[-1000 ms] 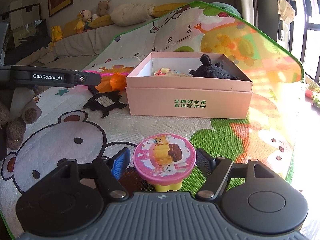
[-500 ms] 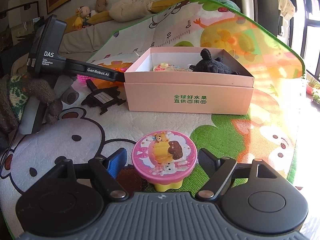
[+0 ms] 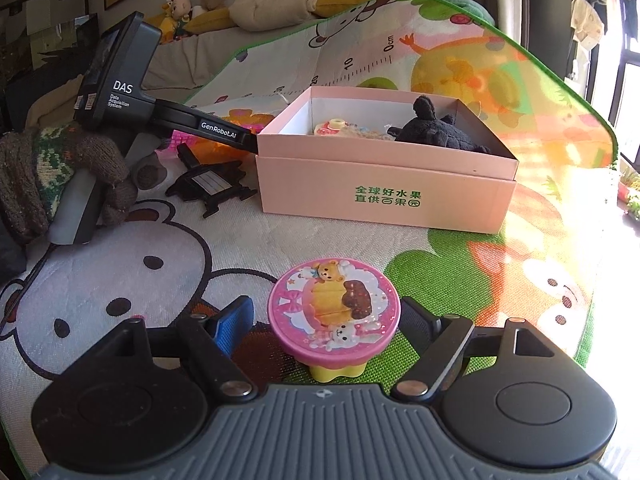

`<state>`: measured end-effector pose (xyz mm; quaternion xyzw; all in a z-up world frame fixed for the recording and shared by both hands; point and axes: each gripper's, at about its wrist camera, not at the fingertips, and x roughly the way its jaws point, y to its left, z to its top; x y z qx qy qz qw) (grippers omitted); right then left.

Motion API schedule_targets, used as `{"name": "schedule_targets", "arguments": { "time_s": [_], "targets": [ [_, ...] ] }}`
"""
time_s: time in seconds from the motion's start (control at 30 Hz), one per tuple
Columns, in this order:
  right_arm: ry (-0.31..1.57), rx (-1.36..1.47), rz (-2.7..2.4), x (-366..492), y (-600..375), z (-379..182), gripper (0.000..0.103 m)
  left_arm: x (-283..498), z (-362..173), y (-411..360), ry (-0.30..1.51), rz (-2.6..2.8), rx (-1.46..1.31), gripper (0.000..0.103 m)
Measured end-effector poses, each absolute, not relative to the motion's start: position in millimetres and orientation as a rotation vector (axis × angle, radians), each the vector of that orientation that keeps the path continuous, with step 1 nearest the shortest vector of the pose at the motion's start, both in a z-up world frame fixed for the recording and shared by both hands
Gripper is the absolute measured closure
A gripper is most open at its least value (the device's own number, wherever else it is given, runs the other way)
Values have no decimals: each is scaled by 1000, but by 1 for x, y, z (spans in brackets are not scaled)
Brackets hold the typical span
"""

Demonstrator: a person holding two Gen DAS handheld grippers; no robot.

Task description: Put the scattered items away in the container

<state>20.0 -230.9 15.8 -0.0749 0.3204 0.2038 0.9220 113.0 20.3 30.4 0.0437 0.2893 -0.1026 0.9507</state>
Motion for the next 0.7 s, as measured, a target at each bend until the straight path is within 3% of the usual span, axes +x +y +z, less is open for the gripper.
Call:
{"name": "schedule_targets", "arguments": {
  "time_s": [0.07, 0.17, 0.2, 0.7],
  "targets": [
    [649, -173, 419, 20, -231, 16, 26, 92, 36, 18, 587, -227, 79, 37],
    [654, -188, 416, 21, -232, 17, 46, 63, 41, 7, 595, -271, 70, 37],
    [655, -191, 413, 21, -233, 17, 48, 54, 42, 2, 604, -293, 66, 37],
    [677, -119, 379, 17, -291, 44, 48, 11, 40, -76, 635, -549, 148, 37]
  ]
}}
